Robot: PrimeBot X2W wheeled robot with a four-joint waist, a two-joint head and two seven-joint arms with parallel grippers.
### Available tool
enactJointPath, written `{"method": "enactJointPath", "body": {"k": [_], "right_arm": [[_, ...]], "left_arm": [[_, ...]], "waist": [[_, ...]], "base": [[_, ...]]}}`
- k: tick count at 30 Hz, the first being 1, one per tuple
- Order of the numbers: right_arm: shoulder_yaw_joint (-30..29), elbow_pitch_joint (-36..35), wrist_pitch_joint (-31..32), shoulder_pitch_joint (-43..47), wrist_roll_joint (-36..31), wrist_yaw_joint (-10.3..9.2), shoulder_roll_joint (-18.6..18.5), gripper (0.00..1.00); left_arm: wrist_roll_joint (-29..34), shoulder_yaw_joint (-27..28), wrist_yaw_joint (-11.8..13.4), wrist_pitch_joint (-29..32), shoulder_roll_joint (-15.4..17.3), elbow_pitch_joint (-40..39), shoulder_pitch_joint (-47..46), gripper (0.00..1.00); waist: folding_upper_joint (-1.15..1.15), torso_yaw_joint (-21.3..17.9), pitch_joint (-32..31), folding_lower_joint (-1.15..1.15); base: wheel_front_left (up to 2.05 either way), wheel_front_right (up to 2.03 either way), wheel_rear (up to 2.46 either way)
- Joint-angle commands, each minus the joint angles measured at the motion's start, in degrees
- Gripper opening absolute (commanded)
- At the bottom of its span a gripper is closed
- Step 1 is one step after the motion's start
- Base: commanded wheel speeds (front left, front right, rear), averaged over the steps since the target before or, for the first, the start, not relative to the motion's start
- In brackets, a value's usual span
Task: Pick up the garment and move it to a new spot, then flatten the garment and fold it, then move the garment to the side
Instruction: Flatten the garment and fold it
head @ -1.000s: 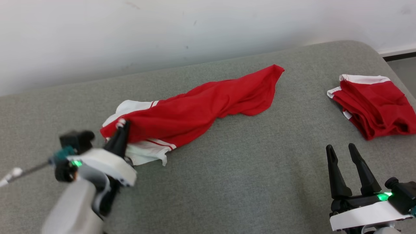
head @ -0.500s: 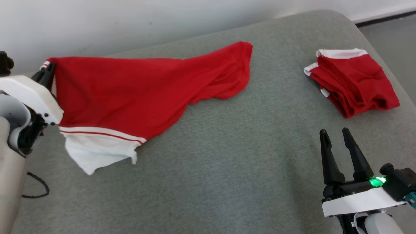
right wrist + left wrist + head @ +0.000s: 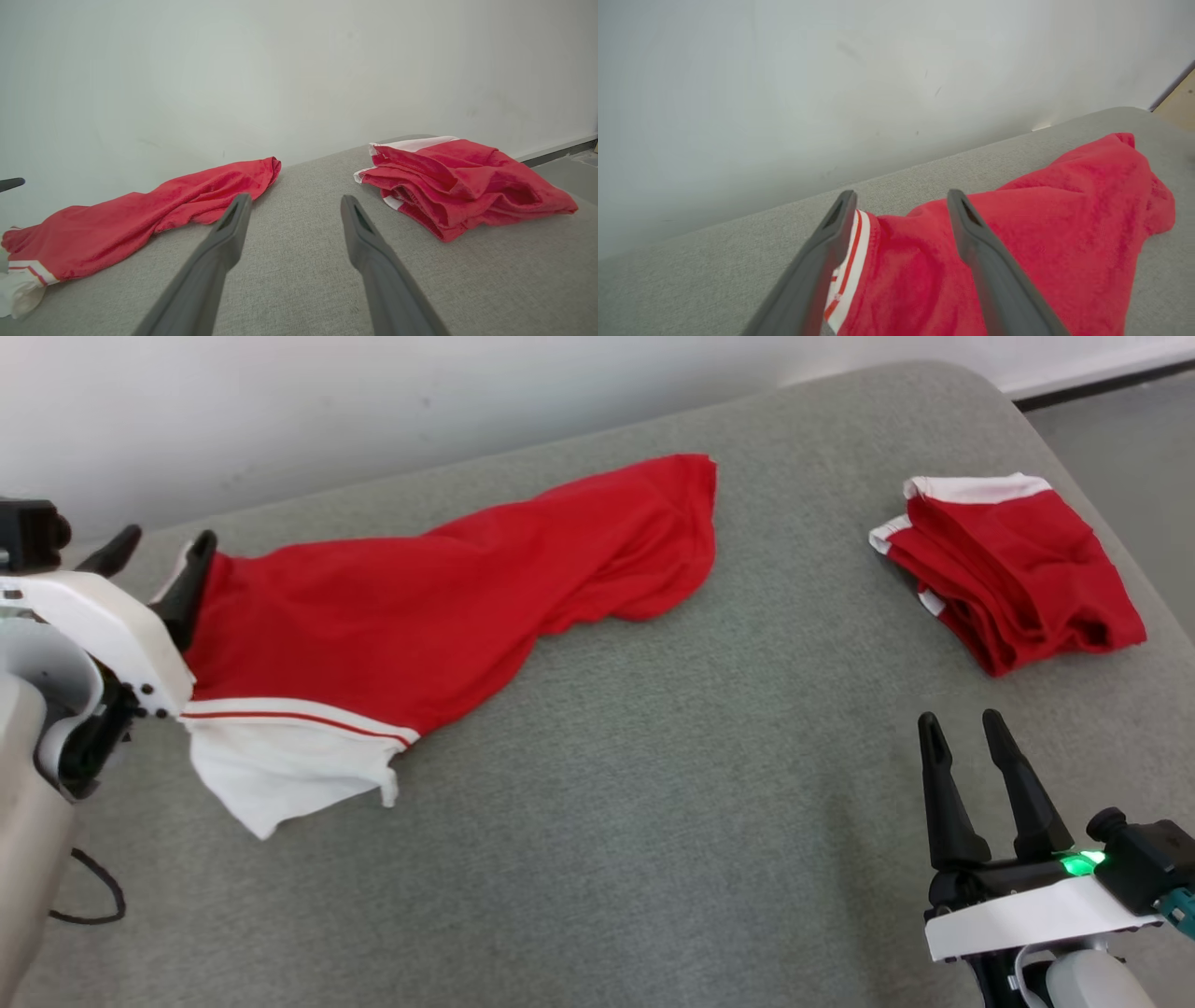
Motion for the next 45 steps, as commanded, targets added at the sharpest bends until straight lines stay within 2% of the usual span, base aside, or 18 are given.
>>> {"method": "enactJointPath", "body": {"k": [1, 8, 10, 18, 23, 28, 31, 36, 37, 38, 39, 40, 41, 45], "right_arm": [[-0.08, 0.22, -0.15, 0.66, -0.40, -0.10, -0.66, 1.00], [0.08, 0.82, -0.16, 2.39, -0.84, -0.10, -1.32, 1.00], [-0.06, 0.94, -0.15, 3.00, -0.87, -0.10, -1.53, 1.00], [-0.37, 0.74, -0.16, 3.67, -0.67, -0.10, -2.20, 1.00], [0.16, 1.00, -0.16, 3.20, -0.73, -0.10, -2.60, 1.00], [0.99, 1.34, -0.16, 2.54, -0.77, -0.10, -2.89, 1.00], [1.36, 1.46, -0.16, 2.30, -0.58, -0.10, -3.00, 1.00], [1.33, 1.76, -0.16, 2.23, -0.25, -0.10, -2.83, 1.00], [1.29, 1.84, -0.16, 2.28, -0.27, -0.10, -2.78, 1.00], [1.26, 1.94, -0.15, 2.32, -0.33, -0.10, -2.72, 1.00], [1.18, 2.06, -0.16, 2.42, -0.43, -0.10, -2.64, 1.00], [1.18, 2.06, -0.16, 2.42, -0.43, -0.10, -2.64, 1.00], [1.03, 2.18, -0.15, 2.61, -0.51, -0.10, -2.56, 1.00], [0.78, 2.34, -0.15, 3.40, -0.70, -0.10, -2.39, 1.00]], "left_arm": [[-1.02, -0.70, 0.10, -1.09, 0.67, -0.70, -0.30, 1.00], [-2.46, -2.30, 0.19, -4.14, -0.66, -3.59, 6.01, 1.00], [-3.06, -2.92, 1.10, -3.83, -1.36, -4.63, 9.56, 1.00], [-4.66, -3.80, 10.32, -2.22, -5.35, -9.12, 20.42, 1.00], [-5.90, -3.84, 13.98, -0.78, -7.95, -8.63, 22.31, 1.00], [-6.82, -4.40, 13.33, 0.65, -9.80, -5.93, 20.67, 1.00], [-7.55, -5.35, 13.80, 4.01, -10.94, -3.07, 20.15, 1.00], [-7.98, -7.30, 11.67, 7.09, -13.11, -0.79, 19.50, 1.00], [-8.10, -7.73, 11.24, 7.59, -13.53, -0.44, 19.50, 0.87], [-8.12, -8.02, 10.91, 7.86, -13.84, -0.16, 19.41, 0.44], [-8.13, -8.20, 10.72, 7.77, -14.15, 0.02, 19.33, 0.15], [-8.13, -8.20, 10.72, 7.77, -14.15, 0.02, 19.33, 0.15], [-8.18, -8.28, 10.43, 7.47, -14.30, 0.15, 19.25, 0.00], [-7.38, -8.02, 10.28, 5.97, -13.34, 0.07, 18.56, 0.00]], "waist": [[0.00, 2.04, -1.96, 0.00], [0.00, 5.95, -5.76, 0.00], [0.00, 6.59, -6.37, 0.00], [0.00, 7.94, -6.53, 0.00], [0.00, 8.08, -6.25, 0.00], [0.00, 7.72, -6.01, 0.00], [0.00, 7.23, -5.81, 0.00], [0.00, 6.62, -5.61, 0.00], [0.00, 6.58, -5.68, 0.00], [0.00, 6.58, -5.79, 0.00], [0.00, 6.64, -6.00, 0.00], [0.00, 6.64, -6.00, 0.00], [0.00, 6.77, -6.28, 0.00], [0.00, 8.03, -7.62, 0.00]], "base": [[0.00, 0.00, 0.00], [0.00, 0.00, 0.00], [0.00, 0.00, 0.00], [0.00, 0.00, 0.00], [0.00, 0.00, 0.00], [0.00, 0.00, 0.00], [0.00, 0.00, 0.00], [0.00, 0.00, 0.00], [0.00, 0.00, 0.00], [0.00, 0.00, 0.00], [0.00, 0.00, 0.00], [0.00, 0.00, 0.00], [0.00, 0.00, 0.00], [0.00, 0.00, 0.00]]}}
